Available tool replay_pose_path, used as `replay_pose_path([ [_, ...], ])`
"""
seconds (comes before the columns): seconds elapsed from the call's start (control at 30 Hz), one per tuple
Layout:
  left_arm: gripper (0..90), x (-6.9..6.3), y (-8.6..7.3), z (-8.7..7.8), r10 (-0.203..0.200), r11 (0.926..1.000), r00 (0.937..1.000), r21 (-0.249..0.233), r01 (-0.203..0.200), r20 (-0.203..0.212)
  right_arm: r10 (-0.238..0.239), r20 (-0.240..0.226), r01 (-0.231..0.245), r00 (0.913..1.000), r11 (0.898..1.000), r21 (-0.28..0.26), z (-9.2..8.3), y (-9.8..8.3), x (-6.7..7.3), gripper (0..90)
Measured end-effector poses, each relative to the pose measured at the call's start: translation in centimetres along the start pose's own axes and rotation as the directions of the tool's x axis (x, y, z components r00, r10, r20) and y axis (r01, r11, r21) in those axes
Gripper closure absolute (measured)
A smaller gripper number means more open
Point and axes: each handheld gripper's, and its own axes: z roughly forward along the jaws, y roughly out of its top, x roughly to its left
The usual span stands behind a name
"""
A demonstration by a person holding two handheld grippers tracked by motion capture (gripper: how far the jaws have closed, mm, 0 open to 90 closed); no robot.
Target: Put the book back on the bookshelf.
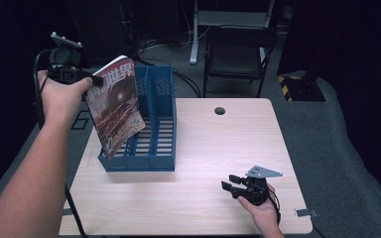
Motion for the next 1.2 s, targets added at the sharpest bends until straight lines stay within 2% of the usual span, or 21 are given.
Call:
replay_pose_path([
  [0.13,83.9,0.1,0.1,0.4,-0.014,0.9999,0.9999,-0.007,0.014,-0.004,0.001,-0.002,-0.001,1.0,1.0,-0.002,0.0,0.0,0.0,53.4],
  [0.23,83.9,0.1,0.2,0.7,-0.011,0.9999,0.9999,0.004,0.011,-0.004,0.001,-0.001,-0.001,1.0,1.0,-0.003,0.0,0.0,0.0,53.4],
  [0.4,83.9,0.0,0.3,1.2,-0.012,0.9999,0.9999,-0.001,0.012,-0.006,0.004,-0.003,-0.004,1.0,1.0,0.001,0.1,0.0,0.2,53.4],
  [0.47,83.9,0.0,0.4,1.4,-0.022,0.9997,0.9997,-0.009,0.022,-0.008,-0.008,-0.003,0.008,1.0,1.0,-0.001,0.1,0.0,0.1,53.4],
  [0.5,83.9,0.0,0.4,1.4,-0.02,0.9998,0.9997,-0.007,0.02,-0.011,0.004,0.0,-0.004,1.0,1.0,0.001,0.1,0.0,0.1,53.5],
  [0.73,83.9,-0.3,0.8,2.1,-0.023,0.9997,0.9996,-0.002,0.023,-0.017,0.005,-0.003,-0.005,1.0,1.0,-0.003,0.0,0.0,0.1,53.4],
  [1.2,83.9,-0.8,0.8,3.8,-0.041,0.997,0.9985,-0.067,0.038,-0.037,-0.003,0.0,0.003,1.0,1.0,-0.015,-0.2,0.1,-0.2,53.5],
])
